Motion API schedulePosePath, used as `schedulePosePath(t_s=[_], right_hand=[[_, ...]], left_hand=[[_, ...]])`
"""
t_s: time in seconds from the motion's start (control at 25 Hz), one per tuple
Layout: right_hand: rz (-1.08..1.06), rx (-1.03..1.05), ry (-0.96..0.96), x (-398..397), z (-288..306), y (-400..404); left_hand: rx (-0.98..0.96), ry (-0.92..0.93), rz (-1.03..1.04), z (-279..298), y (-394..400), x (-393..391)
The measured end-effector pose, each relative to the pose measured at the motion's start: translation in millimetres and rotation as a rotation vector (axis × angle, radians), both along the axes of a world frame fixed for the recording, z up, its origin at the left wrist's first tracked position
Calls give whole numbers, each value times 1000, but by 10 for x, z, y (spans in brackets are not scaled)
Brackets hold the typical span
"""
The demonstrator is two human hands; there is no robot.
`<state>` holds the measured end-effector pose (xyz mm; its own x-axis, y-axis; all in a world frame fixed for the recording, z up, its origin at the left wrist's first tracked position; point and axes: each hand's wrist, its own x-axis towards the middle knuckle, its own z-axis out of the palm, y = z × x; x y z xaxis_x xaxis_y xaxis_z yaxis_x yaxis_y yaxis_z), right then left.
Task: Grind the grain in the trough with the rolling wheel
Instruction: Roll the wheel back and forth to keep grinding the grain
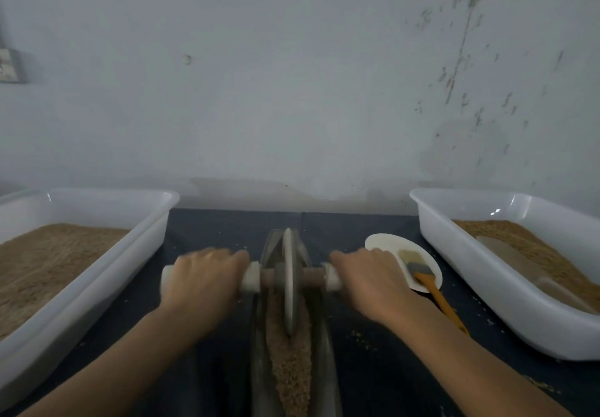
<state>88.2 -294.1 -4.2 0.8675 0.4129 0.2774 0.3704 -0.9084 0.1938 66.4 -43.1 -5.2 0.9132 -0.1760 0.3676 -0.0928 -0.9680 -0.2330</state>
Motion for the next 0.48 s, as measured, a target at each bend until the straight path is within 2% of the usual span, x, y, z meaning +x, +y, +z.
schedulePosePath(t_s=[0.12, 0.2, 0.32, 0.4, 0.48], right_hand=[[-38, -9, -80, 311, 86, 136], [-10, -13, -70, 221, 77, 109], [130, -48, -50, -340, 13, -82], [259, -54, -142, -724, 25, -210], [287, -36, -206, -872, 76, -287]], left_hand=[[-50, 35, 42, 128, -57, 352], [-44, 48, 28, 140, -38, 288], [-20, 21, -103, -34, 107, -248], [-13, -41, -272, -108, 177, -683], [-37, -90, -280, -112, 227, -851]])
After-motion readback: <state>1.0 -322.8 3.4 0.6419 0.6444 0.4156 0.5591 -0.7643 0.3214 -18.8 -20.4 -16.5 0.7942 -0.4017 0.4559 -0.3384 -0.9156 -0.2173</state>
